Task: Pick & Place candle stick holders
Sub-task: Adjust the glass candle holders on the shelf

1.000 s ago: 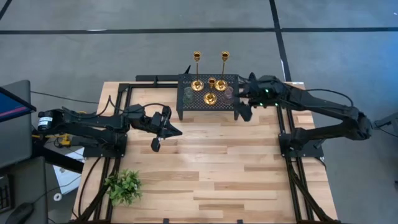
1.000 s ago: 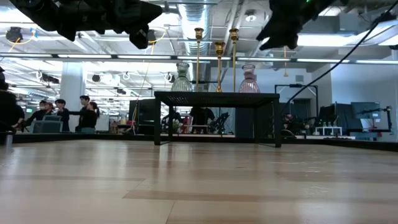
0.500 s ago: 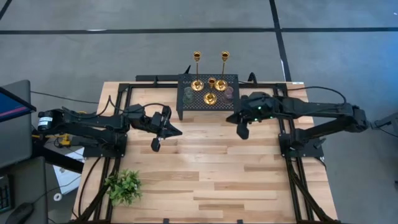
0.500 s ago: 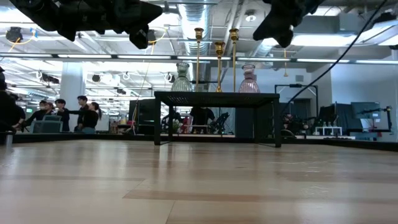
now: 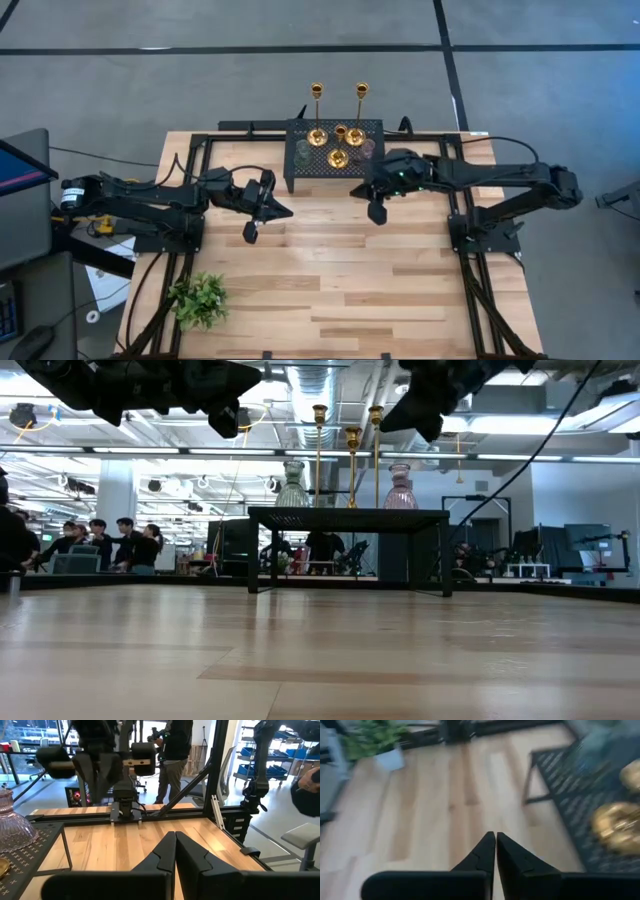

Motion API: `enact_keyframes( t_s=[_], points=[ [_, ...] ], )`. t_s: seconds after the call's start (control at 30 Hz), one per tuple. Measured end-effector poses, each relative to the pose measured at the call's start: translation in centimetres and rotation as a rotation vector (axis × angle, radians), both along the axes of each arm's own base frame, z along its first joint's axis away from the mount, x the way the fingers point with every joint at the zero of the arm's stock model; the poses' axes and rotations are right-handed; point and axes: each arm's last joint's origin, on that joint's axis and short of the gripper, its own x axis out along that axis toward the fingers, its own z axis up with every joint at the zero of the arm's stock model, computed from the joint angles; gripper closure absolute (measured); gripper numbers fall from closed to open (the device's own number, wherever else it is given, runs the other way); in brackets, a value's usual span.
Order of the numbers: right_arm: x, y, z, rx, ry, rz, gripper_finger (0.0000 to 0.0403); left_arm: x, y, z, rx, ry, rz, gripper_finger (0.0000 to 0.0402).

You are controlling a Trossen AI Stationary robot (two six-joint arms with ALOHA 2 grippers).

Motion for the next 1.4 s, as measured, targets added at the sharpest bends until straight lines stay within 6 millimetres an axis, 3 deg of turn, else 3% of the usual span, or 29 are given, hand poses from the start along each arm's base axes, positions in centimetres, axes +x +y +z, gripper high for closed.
enact_keyframes(
  t_s=[0.1,0.27,0.73,1.03,1.4],
  points=[
    [0.2,0.5,0.7,-0.14,-0.053,-0.05,0.04,0.0,0.0,0.0,0.0,0.0,0.0,0.0392],
    [-0.5,1.4,1.8,-0.218,-0.229,0.017,0.0402,0.0,0.0,-0.3,-0.002,0.018,0.0,0.0392],
    [-4.6,-1.0,-2.2,-0.145,-0.636,-0.005,0.0403,-0.1,0.0,-1.5,-0.003,0.051,0.0,0.0396],
    [-4.0,-1.0,-6.2,-0.141,-0.503,-0.45,0.0403,-0.1,0.0,-1.5,-0.003,0.051,0.0,0.0395],
    [-1.5,-1.1,-9.0,-0.152,-0.501,-0.567,0.0403,-0.1,0.0,-1.5,-0.002,0.051,0.0,0.0396]
  ],
)
